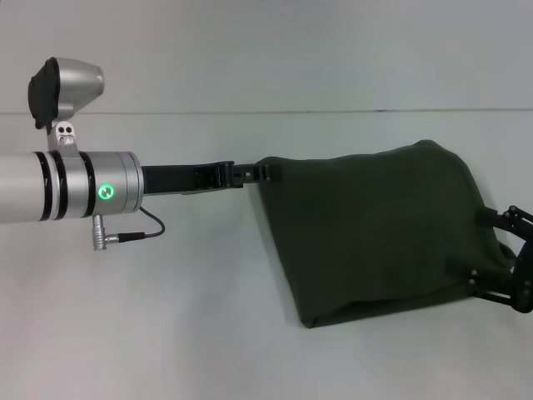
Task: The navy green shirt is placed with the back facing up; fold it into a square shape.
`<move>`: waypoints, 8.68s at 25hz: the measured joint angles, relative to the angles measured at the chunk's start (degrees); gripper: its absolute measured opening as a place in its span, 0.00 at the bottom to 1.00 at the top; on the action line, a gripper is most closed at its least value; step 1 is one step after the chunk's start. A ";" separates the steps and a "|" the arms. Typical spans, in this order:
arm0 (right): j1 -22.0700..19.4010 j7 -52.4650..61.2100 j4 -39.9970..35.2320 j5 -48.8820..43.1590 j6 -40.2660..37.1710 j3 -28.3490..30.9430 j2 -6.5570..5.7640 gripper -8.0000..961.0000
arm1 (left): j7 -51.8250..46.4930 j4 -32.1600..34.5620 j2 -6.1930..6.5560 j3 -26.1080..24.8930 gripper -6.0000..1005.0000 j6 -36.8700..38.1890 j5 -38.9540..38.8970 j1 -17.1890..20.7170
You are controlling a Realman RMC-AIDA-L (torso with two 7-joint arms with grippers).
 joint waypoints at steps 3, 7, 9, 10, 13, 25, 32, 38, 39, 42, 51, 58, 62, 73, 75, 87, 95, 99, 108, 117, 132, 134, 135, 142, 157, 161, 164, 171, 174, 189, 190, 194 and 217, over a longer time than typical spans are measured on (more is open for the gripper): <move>-0.05 -0.35 0.23 0.02 -0.13 0.05 0.01 0.96 | -0.27 -0.03 -0.06 0.02 0.93 -0.23 -0.19 -0.08; -0.11 -1.55 0.23 -0.12 -1.03 0.06 -0.04 0.96 | -0.59 -1.67 -0.24 0.02 0.93 -1.73 -0.20 -0.57; -0.16 -1.83 0.23 -0.19 -1.30 0.02 -0.01 0.96 | -0.60 -3.33 -0.33 0.04 0.93 -2.66 -0.06 -1.31; -0.17 -1.86 0.23 -0.22 -1.36 0.00 0.01 0.96 | -0.61 -4.48 -0.35 0.04 0.93 -3.35 0.03 -1.88; -0.23 -1.89 0.23 -0.26 -1.38 -0.02 0.03 0.96 | -0.70 -6.07 -0.63 0.04 0.93 -5.06 0.05 -2.82; -0.45 -2.01 0.17 -0.30 -1.40 0.16 0.04 0.96 | -6.32 -7.39 -2.25 6.58 0.93 -13.55 0.17 -3.25; -0.40 -2.01 0.18 -0.04 -1.40 0.15 0.03 0.96 | -6.69 -9.91 -2.56 8.56 0.93 -15.91 0.16 -4.81; 0.00 -2.01 0.31 0.00 -1.36 0.15 0.03 0.96 | -6.75 -10.83 -2.72 9.54 0.93 -17.26 -0.26 -5.24; 0.10 -2.00 0.31 0.01 -1.37 0.15 0.03 0.96 | -6.75 -10.84 -2.74 9.52 0.93 -17.34 -0.27 -5.27; 0.30 -1.87 0.34 0.02 -1.39 0.15 0.03 0.96 | -6.76 -10.90 -2.85 9.51 0.93 -17.45 -0.30 -5.28; 1.16 -1.63 0.91 0.03 -1.36 -0.04 0.03 0.96 | -6.62 -11.71 -3.02 9.61 0.93 -17.89 -0.35 -5.28; 1.58 -1.60 1.03 0.02 -1.20 -0.23 0.03 0.96 | -6.60 -11.82 -3.03 9.61 0.93 -17.71 -0.35 -5.20; 1.70 -1.57 1.07 0.02 -1.07 -0.23 0.03 0.96 | -6.58 -11.83 -3.02 9.60 0.93 -17.32 -0.36 -5.19; 1.88 -1.30 1.06 0.58 -0.44 0.29 0.03 0.96 | -6.29 -11.81 -3.02 9.60 0.93 -16.13 -0.53 -5.45; 1.98 -1.28 1.06 0.61 -0.43 0.31 0.03 0.96 | -6.24 -11.80 -3.03 9.62 0.93 -15.81 -0.53 -5.50; 2.79 -1.22 1.75 0.64 -0.42 0.33 0.03 0.96 | -6.30 -11.80 -3.11 11.12 0.91 -15.45 -0.60 -5.26; 2.84 -1.22 1.77 0.65 -0.71 0.33 0.03 0.96 | -6.27 -11.72 -2.87 10.41 0.66 -15.47 -0.42 -4.76; 3.09 -1.21 1.77 0.70 -0.77 0.32 0.03 0.96 | -6.25 -11.75 -2.91 11.22 0.47 -15.47 -0.30 -4.98; 3.37 -0.75 1.77 0.73 -0.87 0.32 0.03 0.96 | -6.24 -11.81 -2.93 11.90 0.18 -15.51 -0.24 -4.97; 3.67 -0.58 1.76 0.73 -0.65 0.02 0.03 0.96 | -5.92 -11.81 -2.93 11.99 0.01 -15.43 -0.19 -4.92; 4.64 -0.19 2.60 0.85 -0.55 0.32 0.03 0.96 | -4.65 -10.01 -1.85 10.38 0.01 -14.47 -0.29 -3.48; 4.78 0.25 2.61 0.87 -0.51 0.32 0.01 0.96 | -4.84 -9.89 -1.58 8.53 0.01 -14.29 -0.14 -3.34; 4.82 0.45 2.53 0.88 -0.49 0.32 0.01 0.96 | -4.84 -9.89 -1.55 8.24 0.01 -14.33 -0.14 -3.32; 4.91 0.96 2.11 0.90 -0.46 0.33 0.02 0.96 | -2.45 -9.82 -1.47 4.91 0.01 -13.70 -0.31 -2.80; 5.01 0.98 2.18 0.90 -0.43 0.30 -0.03 0.96 | -3.01 -12.60 -2.86 5.21 0.68 -18.74 -1.40 -4.01; 5.00 0.98 2.15 0.90 -0.42 0.13 -0.05 0.96 | -2.93 -13.79 -2.91 5.20 0.84 -18.96 -1.41 -4.83; 5.05 0.98 2.13 0.90 -0.37 0.06 -0.06 0.96 | -2.63 -14.74 -2.99 5.25 0.84 -18.98 -1.42 -5.57; 5.10 0.99 2.11 0.90 -0.33 -0.02 0.01 0.96 | -2.51 -15.42 -3.08 5.24 0.84 -19.05 -1.41 -6.27; 5.09 1.03 2.11 0.90 -0.33 -0.10 0.03 0.96 | -2.50 -15.49 -3.10 5.22 0.84 -19.13 -1.41 -6.27; 5.52 1.40 2.20 0.90 -0.34 -0.21 0.04 0.96 | -2.36 -16.29 -3.02 6.09 0.83 -20.42 -1.38 -6.48; 5.53 1.59 2.12 0.90 -0.36 -0.21 0.04 0.96 | -2.36 -16.29 -3.00 6.09 0.83 -20.60 -1.38 -6.42; 5.53 1.85 1.99 0.90 -0.48 -0.14 0.03 0.96 | -2.36 -16.29 -3.03 6.09 0.83 -20.63 -1.38 -6.49; 5.63 1.86 1.93 0.89 -0.71 -0.05 0.03 0.96 | 0.23 -17.70 -3.11 6.71 0.57 -19.07 -1.40 -7.32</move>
